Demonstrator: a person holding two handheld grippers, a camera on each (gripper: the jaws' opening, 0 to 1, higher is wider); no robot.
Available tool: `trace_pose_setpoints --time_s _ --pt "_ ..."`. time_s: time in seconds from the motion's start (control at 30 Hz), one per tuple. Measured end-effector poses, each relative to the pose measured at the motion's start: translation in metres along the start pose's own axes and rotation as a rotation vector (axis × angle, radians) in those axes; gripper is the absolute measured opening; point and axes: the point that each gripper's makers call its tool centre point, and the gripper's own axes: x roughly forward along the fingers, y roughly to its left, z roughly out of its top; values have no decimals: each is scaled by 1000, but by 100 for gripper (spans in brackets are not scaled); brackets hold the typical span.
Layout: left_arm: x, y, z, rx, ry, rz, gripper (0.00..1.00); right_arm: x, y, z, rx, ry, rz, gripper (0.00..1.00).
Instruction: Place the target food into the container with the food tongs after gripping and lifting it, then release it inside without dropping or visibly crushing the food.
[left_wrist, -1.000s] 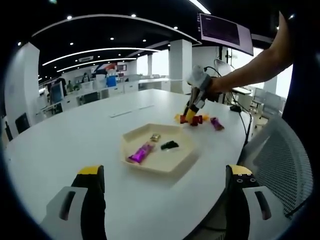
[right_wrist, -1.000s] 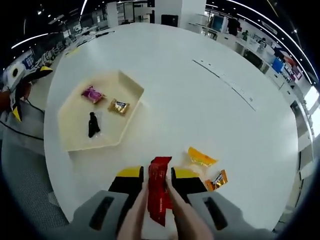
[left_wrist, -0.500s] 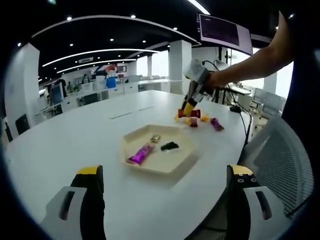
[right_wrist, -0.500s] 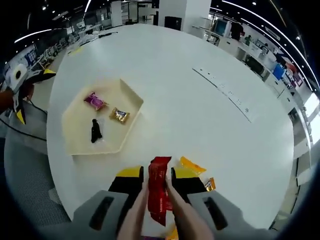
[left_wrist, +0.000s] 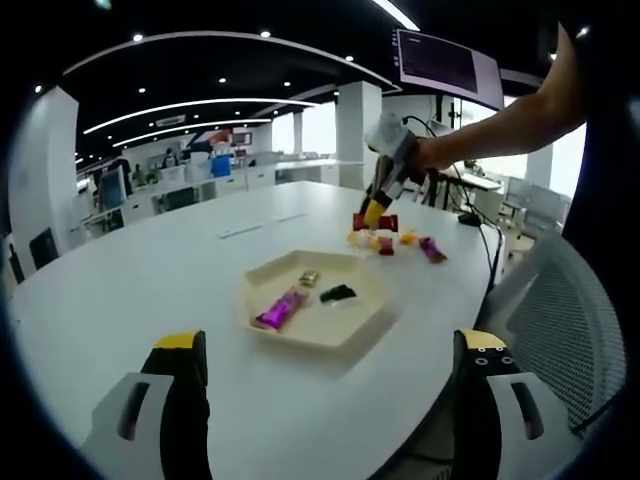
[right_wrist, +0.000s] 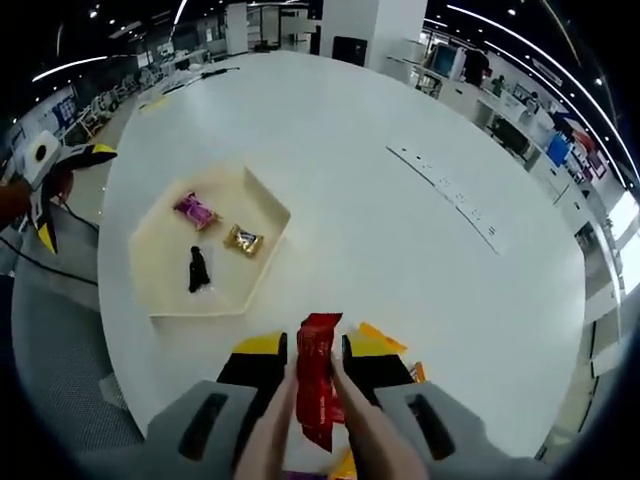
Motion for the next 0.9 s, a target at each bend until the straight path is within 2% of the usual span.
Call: trace_pose_setpoints --time_s 0.33,0.9 --pt "-1 0 2 2 -7 -2 100 -4 8 22 -14 -23 13 21" --pt "-2 0 3 8 -14 0 100 -6 41 75 -88 -66 57 21"
